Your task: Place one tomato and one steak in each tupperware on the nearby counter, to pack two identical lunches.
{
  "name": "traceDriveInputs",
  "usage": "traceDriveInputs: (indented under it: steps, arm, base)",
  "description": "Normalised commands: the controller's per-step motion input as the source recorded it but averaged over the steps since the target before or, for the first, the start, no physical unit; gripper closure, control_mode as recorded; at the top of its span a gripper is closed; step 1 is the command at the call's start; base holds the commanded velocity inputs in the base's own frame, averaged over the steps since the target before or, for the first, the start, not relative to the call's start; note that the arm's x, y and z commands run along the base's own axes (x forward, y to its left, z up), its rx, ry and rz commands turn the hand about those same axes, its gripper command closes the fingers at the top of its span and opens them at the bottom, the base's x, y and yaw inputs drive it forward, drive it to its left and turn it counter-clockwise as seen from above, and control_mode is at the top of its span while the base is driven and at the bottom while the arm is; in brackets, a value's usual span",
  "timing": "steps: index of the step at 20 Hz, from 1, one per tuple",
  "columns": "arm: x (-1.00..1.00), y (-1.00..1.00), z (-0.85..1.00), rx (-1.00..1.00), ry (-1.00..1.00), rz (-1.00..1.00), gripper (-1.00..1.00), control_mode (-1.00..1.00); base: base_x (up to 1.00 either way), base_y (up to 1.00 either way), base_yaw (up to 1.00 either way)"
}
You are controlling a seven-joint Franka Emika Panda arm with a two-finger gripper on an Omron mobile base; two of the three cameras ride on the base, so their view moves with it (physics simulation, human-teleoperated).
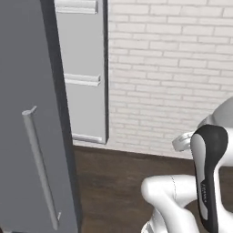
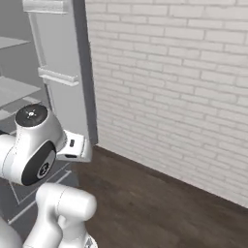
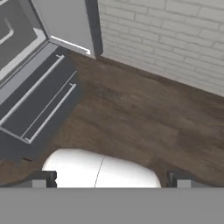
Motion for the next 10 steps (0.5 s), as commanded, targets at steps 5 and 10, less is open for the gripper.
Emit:
traceDriveInputs:
  steps: [5, 10]
  arm:
    - [0.0, 0.0, 0.0, 0.0, 0.0, 0.0, -1.0, 1.0]
    - [0.0, 0.0, 0.0, 0.0, 0.0, 0.0, -1.0, 1.0]
  base:
    - [0.91, -0.18, 0.25]
    - [0.46, 0.0, 0.75]
